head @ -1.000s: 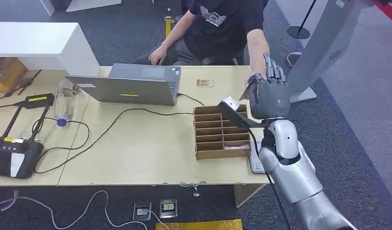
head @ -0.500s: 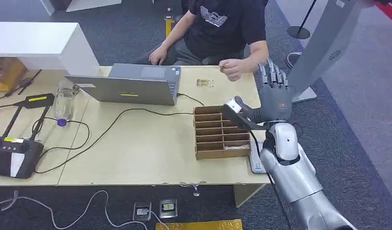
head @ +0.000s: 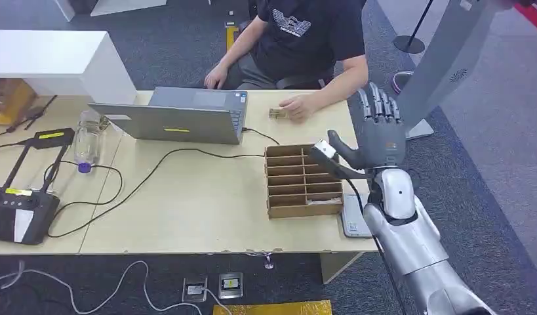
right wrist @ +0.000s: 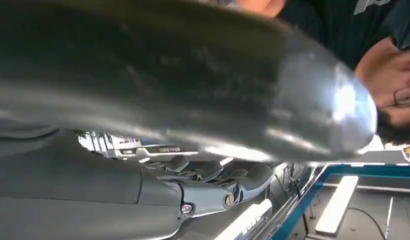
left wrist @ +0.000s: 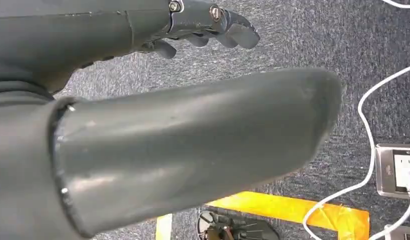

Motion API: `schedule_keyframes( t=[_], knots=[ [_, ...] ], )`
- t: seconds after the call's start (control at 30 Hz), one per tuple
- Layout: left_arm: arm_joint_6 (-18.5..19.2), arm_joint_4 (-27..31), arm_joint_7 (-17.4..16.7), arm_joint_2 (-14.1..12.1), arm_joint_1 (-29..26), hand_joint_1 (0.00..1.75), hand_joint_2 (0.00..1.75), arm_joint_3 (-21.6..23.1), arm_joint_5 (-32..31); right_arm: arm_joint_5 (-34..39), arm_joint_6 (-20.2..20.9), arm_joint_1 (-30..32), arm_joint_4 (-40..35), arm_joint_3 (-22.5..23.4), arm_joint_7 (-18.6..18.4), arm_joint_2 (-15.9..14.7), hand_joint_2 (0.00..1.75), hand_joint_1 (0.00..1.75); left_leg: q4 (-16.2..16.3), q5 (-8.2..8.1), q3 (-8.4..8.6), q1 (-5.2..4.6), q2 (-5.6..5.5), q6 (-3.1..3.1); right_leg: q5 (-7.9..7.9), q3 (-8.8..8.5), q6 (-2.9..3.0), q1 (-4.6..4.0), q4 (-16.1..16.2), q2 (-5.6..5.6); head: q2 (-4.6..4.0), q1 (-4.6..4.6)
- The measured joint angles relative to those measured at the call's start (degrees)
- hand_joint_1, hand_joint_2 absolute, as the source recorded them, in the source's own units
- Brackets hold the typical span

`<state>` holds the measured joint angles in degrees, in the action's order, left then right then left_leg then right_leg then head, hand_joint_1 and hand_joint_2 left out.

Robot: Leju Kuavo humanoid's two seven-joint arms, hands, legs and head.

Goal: Pass the card to the sensor for recognition and then transmit it.

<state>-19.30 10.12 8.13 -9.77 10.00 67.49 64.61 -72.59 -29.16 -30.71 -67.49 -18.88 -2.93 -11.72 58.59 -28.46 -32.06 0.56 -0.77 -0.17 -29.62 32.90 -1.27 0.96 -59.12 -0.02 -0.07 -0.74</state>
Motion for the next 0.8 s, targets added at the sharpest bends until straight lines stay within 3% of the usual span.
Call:
schedule_keyframes(
  t=[0.17,0.33,0.47,0.8],
  knots=[
    [0.0,0.0,0.04,-0.04,0.09,0.0,0.0,0.0,0.37,0.11,-1.18,-2.01,0.22,1.58,1.49,-2.41,0.0,0.0,0.02,0.0,0.01,-0.01,0.0,0.0,0.0,0.02,0.0,0.0,0.02,-0.02,0.0,-0.02],
    [0.0,0.0,0.22,-0.35,0.02,0.0,0.0,0.0,2.14,2.32,-5.46,-5.07,4.28,5.83,5.72,-7.73,0.0,0.0,0.03,0.0,-0.01,-0.03,-0.02,0.01,0.01,0.03,-0.01,0.02,0.07,-0.02,0.0,-0.02],
    [-0.28,0.0,0.22,-0.72,-0.29,0.0,0.0,-0.02,3.49,2.62,-9.88,-6.44,10.97,10.2,9.26,-13.94,0.0,0.0,0.04,-0.02,-0.11,-0.05,-0.18,0.03,0.01,0.0,-0.02,0.04,0.1,-0.25,0.0,0.0],
    [-1.29,0.0,-0.5,-1.95,-1.43,0.0,0.0,-0.48,7.35,0.35,-10.4,-7.88,27.44,23.28,15.83,-28.53,0.0,0.0,0.05,-0.13,-0.2,-0.09,-0.14,0.09,0.0,0.15,-0.03,0.08,0.15,-0.27,0.0,0.02]
  ],
)
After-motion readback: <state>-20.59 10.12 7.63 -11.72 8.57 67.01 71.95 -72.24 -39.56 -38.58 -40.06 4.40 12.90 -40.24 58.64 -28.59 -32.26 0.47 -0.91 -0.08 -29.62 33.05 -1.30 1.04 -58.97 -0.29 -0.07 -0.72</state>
